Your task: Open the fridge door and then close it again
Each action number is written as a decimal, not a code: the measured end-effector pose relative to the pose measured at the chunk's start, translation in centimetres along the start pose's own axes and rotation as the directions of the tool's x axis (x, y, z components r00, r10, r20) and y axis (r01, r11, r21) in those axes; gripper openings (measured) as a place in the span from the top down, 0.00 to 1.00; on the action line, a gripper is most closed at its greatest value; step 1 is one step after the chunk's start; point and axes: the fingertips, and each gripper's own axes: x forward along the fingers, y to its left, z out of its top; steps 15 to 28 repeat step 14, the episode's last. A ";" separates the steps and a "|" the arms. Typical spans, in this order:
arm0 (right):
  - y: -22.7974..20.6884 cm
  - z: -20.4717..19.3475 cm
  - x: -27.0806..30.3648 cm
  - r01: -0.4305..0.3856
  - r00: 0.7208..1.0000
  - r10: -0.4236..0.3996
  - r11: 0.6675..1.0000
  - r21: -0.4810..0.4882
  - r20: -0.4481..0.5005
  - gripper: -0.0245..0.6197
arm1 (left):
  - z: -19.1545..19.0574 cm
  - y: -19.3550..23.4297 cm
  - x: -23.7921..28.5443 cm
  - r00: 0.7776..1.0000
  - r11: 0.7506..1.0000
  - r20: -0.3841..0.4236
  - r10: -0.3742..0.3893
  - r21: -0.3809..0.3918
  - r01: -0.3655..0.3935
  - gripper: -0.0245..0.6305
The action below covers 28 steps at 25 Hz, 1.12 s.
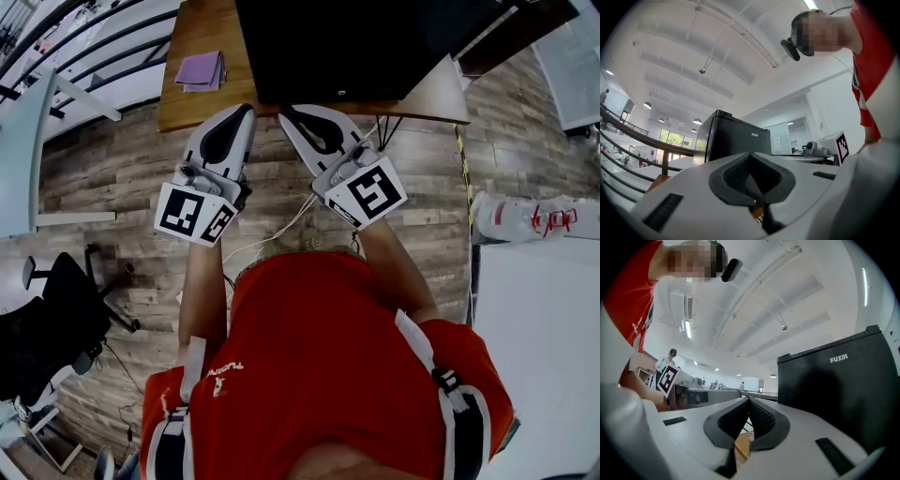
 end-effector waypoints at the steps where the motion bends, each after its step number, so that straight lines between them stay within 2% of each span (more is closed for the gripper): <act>1: 0.1 0.0 0.0 0.000 1.000 0.000 1.000 0.000 0.001 0.92 | 0.0 0.0 0.0 1.000 1.000 0.000 0.000 0.000 0.000 0.95; 28: -0.1 0.1 0.0 0.005 1.000 -0.005 1.000 -0.004 0.000 0.92 | 0.0 0.1 0.2 1.000 1.000 0.000 -0.006 -0.004 0.006 0.95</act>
